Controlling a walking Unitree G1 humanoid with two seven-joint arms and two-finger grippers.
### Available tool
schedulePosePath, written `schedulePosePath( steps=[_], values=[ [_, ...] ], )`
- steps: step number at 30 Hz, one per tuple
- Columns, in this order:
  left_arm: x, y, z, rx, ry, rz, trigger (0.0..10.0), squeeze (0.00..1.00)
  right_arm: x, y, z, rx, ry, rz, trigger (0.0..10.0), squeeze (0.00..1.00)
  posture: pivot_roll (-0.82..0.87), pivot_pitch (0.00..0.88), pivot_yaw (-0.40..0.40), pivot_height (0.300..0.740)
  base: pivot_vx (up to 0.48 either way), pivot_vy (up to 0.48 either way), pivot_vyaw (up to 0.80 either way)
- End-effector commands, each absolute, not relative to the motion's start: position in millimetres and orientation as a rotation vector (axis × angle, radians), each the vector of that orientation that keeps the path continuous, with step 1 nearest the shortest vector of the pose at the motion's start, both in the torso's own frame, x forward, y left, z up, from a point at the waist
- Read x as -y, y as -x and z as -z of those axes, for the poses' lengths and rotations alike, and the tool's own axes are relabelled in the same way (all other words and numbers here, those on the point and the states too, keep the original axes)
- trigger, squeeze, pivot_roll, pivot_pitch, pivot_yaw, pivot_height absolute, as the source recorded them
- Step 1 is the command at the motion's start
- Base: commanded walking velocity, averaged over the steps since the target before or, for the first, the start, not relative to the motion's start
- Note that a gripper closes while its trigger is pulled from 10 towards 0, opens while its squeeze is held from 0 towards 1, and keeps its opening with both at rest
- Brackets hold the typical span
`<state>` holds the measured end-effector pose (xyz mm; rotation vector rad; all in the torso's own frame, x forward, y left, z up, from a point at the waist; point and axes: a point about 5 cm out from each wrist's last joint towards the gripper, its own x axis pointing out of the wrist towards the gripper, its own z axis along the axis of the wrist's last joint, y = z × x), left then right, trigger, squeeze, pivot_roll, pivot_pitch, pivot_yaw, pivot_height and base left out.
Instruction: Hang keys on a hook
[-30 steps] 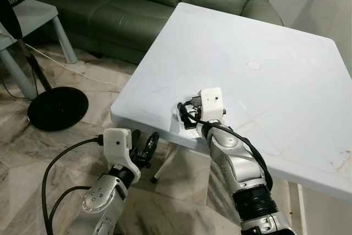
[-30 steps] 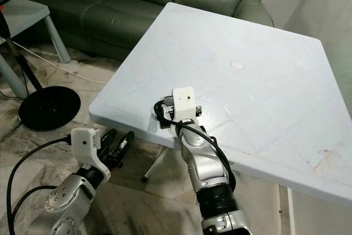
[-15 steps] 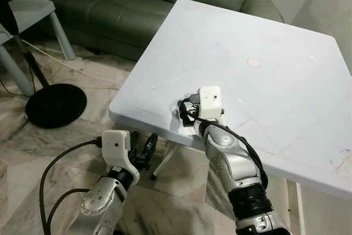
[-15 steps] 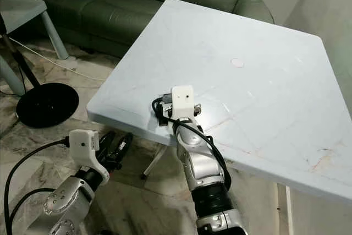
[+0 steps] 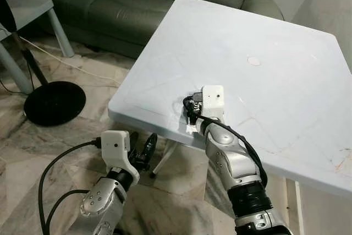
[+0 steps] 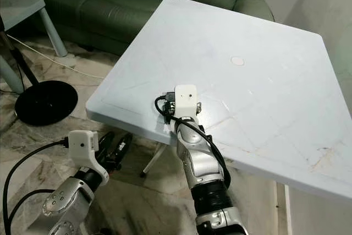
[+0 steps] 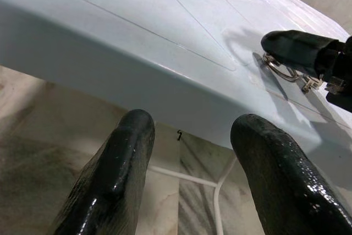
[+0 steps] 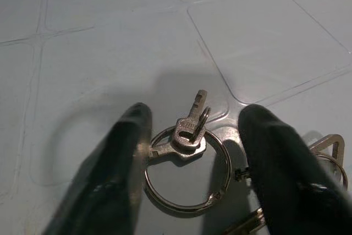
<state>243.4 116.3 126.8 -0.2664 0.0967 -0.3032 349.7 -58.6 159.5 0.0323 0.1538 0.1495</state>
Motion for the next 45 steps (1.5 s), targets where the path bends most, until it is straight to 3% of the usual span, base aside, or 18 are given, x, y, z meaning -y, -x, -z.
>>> schedulePosePath(
  steps=[1,2,4,6,10,12,14,15,18,19,20,34,35,36,45],
  values=[
    [-112.8,-240.0,-127.4,-0.101,0.277,0.308,10.0,0.00,50.8,-350.1,-163.6,-0.157,-0.041,-0.156,1.3,0.00,0.11,0.224,-0.144,0.740,0.000,0.000,0.00],
    [-112.8,-240.0,-127.4,-0.101,0.277,0.308,10.0,0.00,49.9,-350.0,-164.4,-0.152,-0.045,-0.160,0.0,0.00,0.11,0.224,-0.144,0.740,0.000,0.000,0.00],
    [-112.9,-239.9,-127.4,-0.102,0.277,0.307,10.0,0.00,48.9,-350.0,-165.0,-0.150,-0.042,-0.163,0.5,0.00,0.11,0.224,-0.144,0.740,0.000,0.000,0.00],
    [-112.7,-239.6,-127.6,-0.102,0.279,0.306,10.0,0.00,47.7,-349.7,-165.7,-0.149,-0.040,-0.166,0.0,0.00,0.11,0.228,-0.147,0.740,0.000,0.000,0.00],
    [-112.5,-239.5,-127.6,-0.102,0.280,0.304,10.0,0.00,46.2,-349.4,-166.5,-0.145,-0.041,-0.170,1.1,0.00,0.11,0.228,-0.147,0.740,0.000,0.000,0.00],
    [-112.4,-239.4,-127.6,-0.103,0.281,0.303,10.0,0.00,45.5,-349.3,-166.6,-0.150,-0.056,-0.173,1.3,0.00,0.11,0.231,-0.150,0.740,0.000,0.000,0.00],
    [-112.2,-239.1,-127.8,-0.103,0.281,0.302,10.0,0.00,44.6,-349.3,-167.2,-0.149,-0.052,-0.174,2.7,0.00,0.11,0.231,-0.150,0.740,0.000,0.000,0.00],
    [-112.3,-239.0,-127.7,-0.103,0.281,0.301,10.0,0.00,44.0,-349.4,-167.2,-0.150,-0.052,-0.175,2.9,0.00,0.11,0.231,-0.150,0.740,0.000,0.000,0.00],
    [-112.1,-238.7,-127.8,-0.104,0.282,0.299,10.0,0.00,42.1,-349.8,-166.9,-0.158,-0.047,-0.178,6.0,0.00,0.12,0.233,-0.152,0.740,0.000,0.000,0.00],
    [-112.2,-238.6,-127.9,-0.104,0.282,0.299,10.0,0.00,41.5,-349.9,-166.6,-0.162,-0.046,-0.179,9.1,0.00,0.12,0.233,-0.152,0.740,0.000,0.000,0.00],
    [-112.4,-238.5,-127.9,-0.104,0.282,0.297,10.0,0.00,40.9,-350.0,-166.3,-0.164,-0.046,-0.179,10.0,0.00,0.12,0.233,-0.152,0.740,0.000,0.000,0.00],
    [-114.1,-237.7,-128.1,-0.104,0.290,0.282,10.0,0.00,36.5,-350.4,-166.9,-0.171,-0.039,-0.179,10.0,0.00,0.13,0.239,-0.159,0.740,0.000,0.000,0.00],
    [-114.2,-237.8,-128.1,-0.104,0.291,0.281,10.0,0.00,36.7,-350.6,-167.3,-0.167,-0.047,-0.173,4.4,0.00,0.13,0.238,-0.160,0.740,0.000,0.000,0.00],
    [-114.3,-237.7,-128.2,-0.104,0.292,0.280,10.0,0.00,37.1,-350.7,-168.6,-0.154,-0.043,-0.166,0.0,0.00,0.13,0.238,-0.161,0.740,0.000,0.000,0.00],
    [-114.2,-238.6,-128.6,-0.103,0.297,0.276,10.0,0.00,38.5,-351.3,-170.9,-0.141,-0.059,-0.162,0.0,0.00,0.12,0.238,-0.163,0.740,0.000,0.000,0.00]
  ],
)
